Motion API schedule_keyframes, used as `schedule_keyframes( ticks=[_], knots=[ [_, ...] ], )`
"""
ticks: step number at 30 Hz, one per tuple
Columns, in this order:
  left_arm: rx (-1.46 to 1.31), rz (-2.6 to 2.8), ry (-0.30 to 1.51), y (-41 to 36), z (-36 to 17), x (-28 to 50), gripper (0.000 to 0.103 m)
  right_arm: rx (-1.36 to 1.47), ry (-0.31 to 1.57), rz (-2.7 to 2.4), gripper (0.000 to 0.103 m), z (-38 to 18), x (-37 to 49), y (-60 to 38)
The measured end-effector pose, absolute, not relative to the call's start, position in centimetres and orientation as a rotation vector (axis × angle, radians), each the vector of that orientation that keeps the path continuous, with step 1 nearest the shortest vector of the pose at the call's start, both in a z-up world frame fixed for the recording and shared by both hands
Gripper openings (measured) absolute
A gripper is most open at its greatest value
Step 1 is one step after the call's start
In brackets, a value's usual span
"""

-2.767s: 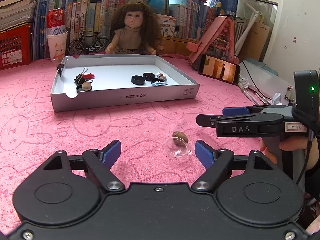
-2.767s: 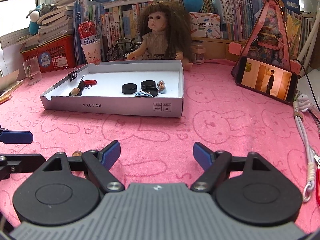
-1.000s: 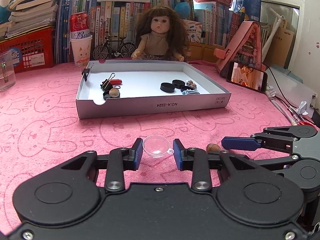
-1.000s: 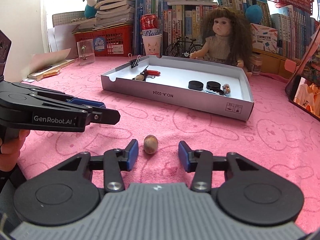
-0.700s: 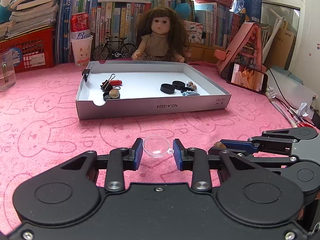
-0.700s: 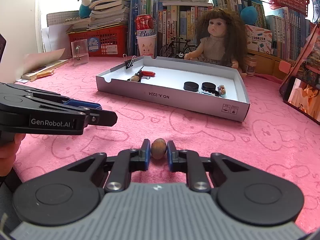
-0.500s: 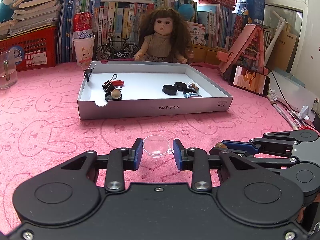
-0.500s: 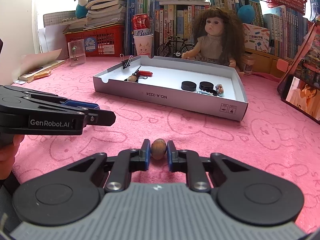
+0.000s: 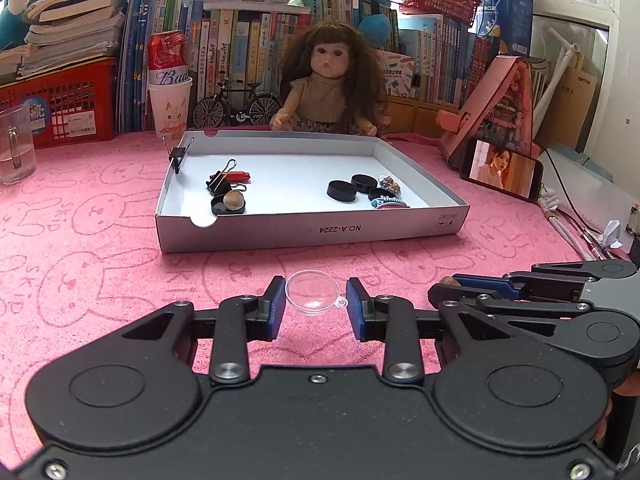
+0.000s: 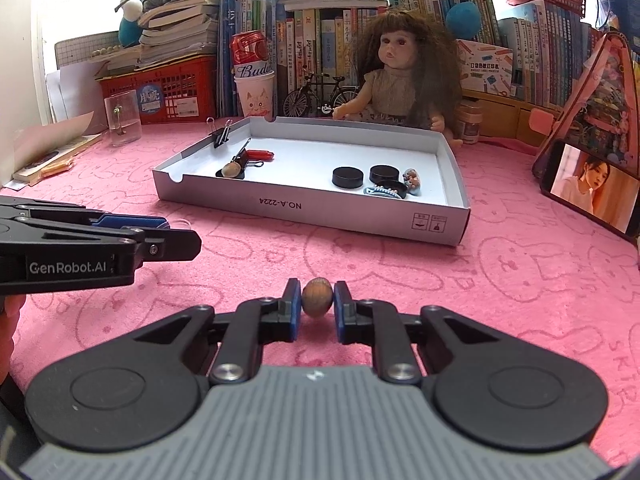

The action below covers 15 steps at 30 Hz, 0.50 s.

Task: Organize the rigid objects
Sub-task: 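Carry the clear dome and wooden bead over the white tray with both tools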

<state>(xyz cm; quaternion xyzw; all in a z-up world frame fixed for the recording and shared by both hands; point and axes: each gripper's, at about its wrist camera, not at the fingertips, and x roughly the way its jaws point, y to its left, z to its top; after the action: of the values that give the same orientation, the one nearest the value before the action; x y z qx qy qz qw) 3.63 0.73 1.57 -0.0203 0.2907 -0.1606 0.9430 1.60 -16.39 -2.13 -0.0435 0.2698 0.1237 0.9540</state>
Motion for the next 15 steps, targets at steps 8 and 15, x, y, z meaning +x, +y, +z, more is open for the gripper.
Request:
schedule_keyframes(
  ticks=[8, 15],
  knots=[
    [-0.037, -0.326, 0.576, 0.5, 2.1, 4.3, 0.031, -0.077, 0.541, 0.227, 0.021, -1.7, 2.2, -16.6],
    [-0.037, -0.321, 0.557, 0.3, 2.8, 4.9, 0.031, -0.052, 0.539, 0.208, 0.021, -1.4, 2.9, -16.9]
  ],
)
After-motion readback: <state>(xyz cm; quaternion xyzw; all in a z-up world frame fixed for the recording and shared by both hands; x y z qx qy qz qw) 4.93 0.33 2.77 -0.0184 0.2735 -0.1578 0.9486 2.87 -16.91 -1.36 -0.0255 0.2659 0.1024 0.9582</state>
